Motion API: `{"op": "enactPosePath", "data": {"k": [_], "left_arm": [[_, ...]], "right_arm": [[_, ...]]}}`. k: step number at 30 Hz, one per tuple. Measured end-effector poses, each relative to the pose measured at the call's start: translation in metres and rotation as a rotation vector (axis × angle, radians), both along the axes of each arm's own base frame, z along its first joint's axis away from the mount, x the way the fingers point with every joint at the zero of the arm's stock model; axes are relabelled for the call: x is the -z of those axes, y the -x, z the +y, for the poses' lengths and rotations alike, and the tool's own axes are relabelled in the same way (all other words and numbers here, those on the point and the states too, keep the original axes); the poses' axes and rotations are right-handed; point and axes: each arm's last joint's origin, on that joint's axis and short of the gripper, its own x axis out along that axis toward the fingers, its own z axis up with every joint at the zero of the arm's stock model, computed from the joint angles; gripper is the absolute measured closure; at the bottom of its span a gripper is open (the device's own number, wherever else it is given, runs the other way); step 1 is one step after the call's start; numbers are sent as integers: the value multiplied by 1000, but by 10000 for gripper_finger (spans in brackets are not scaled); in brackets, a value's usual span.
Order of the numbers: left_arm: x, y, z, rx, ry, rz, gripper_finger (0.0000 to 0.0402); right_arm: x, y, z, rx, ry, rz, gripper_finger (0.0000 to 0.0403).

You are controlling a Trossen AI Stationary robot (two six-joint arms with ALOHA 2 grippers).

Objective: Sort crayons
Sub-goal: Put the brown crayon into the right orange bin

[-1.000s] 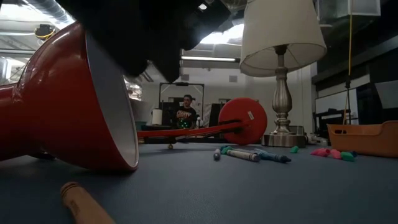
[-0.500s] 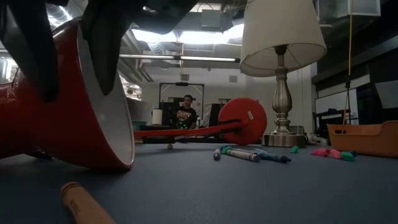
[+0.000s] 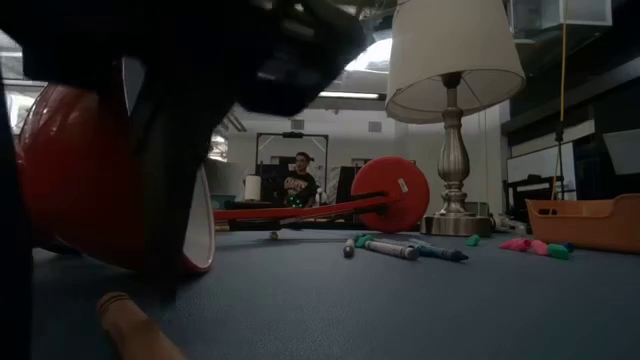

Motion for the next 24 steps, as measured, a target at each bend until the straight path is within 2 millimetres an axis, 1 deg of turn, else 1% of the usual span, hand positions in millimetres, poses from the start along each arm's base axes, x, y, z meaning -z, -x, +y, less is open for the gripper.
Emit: {"op": "enactPosePath", "data": {"k": [5,8,10,20,24], "left_arm": [[4,-3,2,-6,-2,4,307],[4,-3,3,-9,0,5,315],[7,-5,4,-11,2,6,324],[7,-7,6,-3,5,0,383],[6,-9,8,-5,6,-4,397]], "right_arm": [[0,0,0,0,-1,-1,370],[0,0,0,0,-1,-1,370],[0,0,0,0,-1,-2,370],[0,0,0,0,-1,-1,370],[0,0,0,0,-1,-1,370]]}}
